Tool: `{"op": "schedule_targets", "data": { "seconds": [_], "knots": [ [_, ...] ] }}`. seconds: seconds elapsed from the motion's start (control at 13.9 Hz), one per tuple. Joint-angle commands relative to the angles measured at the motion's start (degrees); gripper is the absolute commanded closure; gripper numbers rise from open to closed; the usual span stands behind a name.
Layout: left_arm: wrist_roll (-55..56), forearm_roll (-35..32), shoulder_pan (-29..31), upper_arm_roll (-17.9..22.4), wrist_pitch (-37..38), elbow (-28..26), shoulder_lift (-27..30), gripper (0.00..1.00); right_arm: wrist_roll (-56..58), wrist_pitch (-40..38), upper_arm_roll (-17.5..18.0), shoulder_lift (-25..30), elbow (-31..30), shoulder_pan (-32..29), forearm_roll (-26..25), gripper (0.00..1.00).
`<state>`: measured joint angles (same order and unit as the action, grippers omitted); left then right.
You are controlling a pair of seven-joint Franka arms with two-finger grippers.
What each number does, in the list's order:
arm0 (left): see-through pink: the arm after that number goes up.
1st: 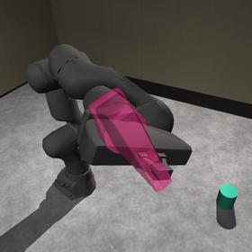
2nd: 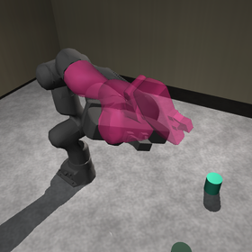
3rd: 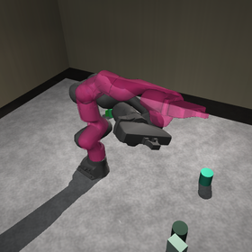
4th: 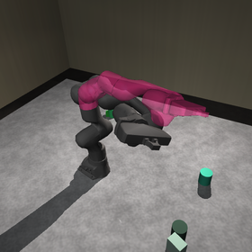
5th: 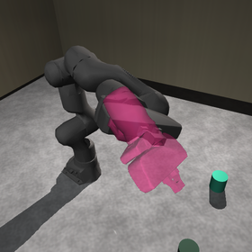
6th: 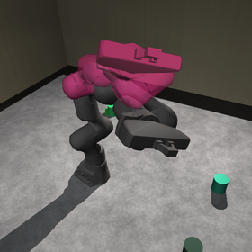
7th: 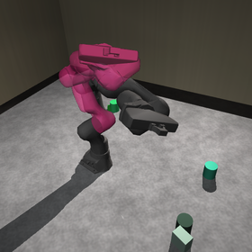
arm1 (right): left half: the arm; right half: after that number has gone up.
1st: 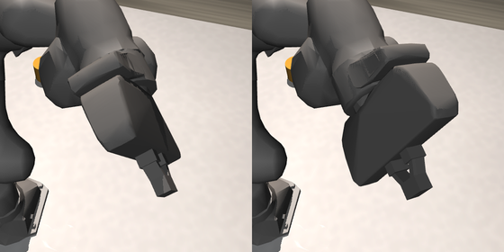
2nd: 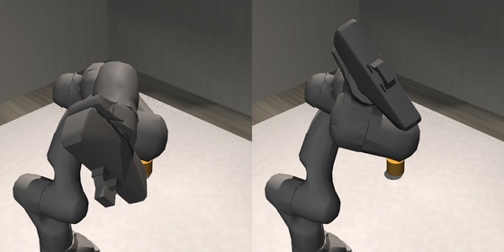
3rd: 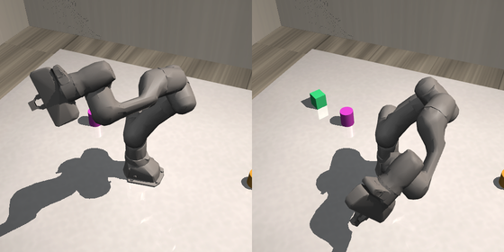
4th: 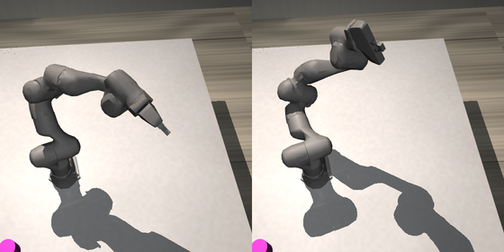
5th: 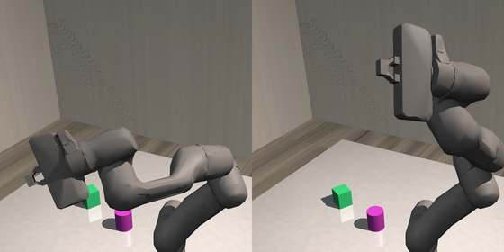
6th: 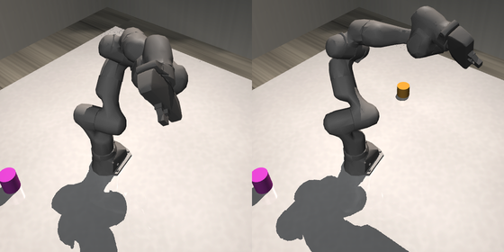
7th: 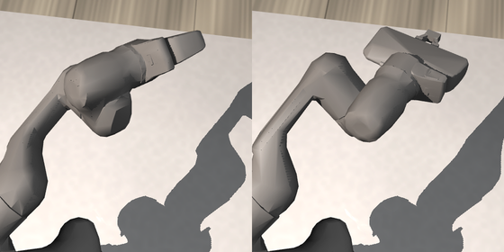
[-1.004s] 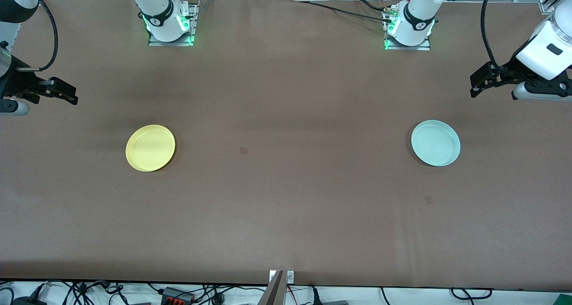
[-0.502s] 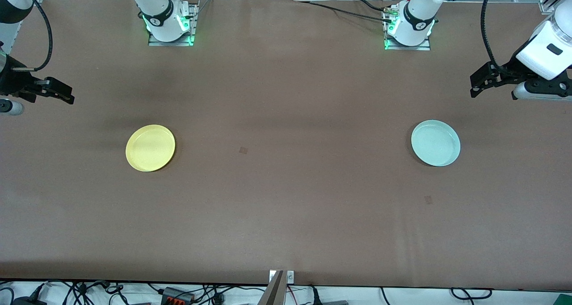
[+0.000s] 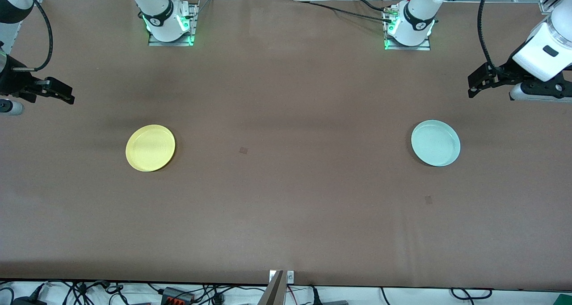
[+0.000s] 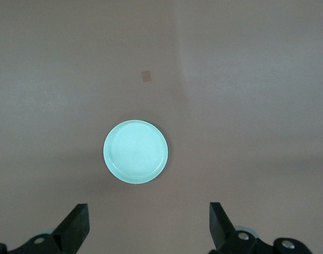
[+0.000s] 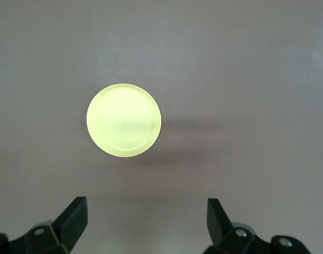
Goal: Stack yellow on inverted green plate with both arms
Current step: 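Move the left gripper down toward the pale green plate, then grip the yellow plate with the right gripper while the left gripper grips the green plate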
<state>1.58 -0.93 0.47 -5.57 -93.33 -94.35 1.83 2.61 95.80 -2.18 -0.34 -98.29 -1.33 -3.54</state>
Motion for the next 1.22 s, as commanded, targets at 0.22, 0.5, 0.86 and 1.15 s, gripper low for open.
{"op": "schedule_targets", "data": {
  "seconds": [0.22, 0.5, 0.86, 1.15],
  "knots": [
    [-0.44, 1.02, -0.11, -0.15, 5.25, 3.99, -5.16, 0.0, 0.64, -0.35, 0.51, -0.72, 0.91, -0.08, -0.76, 0.0],
    [-2.19, 0.32, 2.33, 0.82, 6.93, 4.17, -11.21, 0.0, 0.47, -0.44, 0.68, -3.96, 0.91, 0.36, -0.33, 0.0],
    [-9.21, 0.41, 9.89, 0.73, -5.85, -3.71, -16.76, 0.0, -0.15, 0.17, 0.68, -9.58, 1.08, 5.8, -0.15, 0.0],
    [-19.67, 1.02, 14.72, 0.64, -24.85, -14.7, -19.31, 0.0, -0.15, 3.32, 0.68, -15.38, 1.17, 7.04, 0.11, 0.0]
  ]
}}
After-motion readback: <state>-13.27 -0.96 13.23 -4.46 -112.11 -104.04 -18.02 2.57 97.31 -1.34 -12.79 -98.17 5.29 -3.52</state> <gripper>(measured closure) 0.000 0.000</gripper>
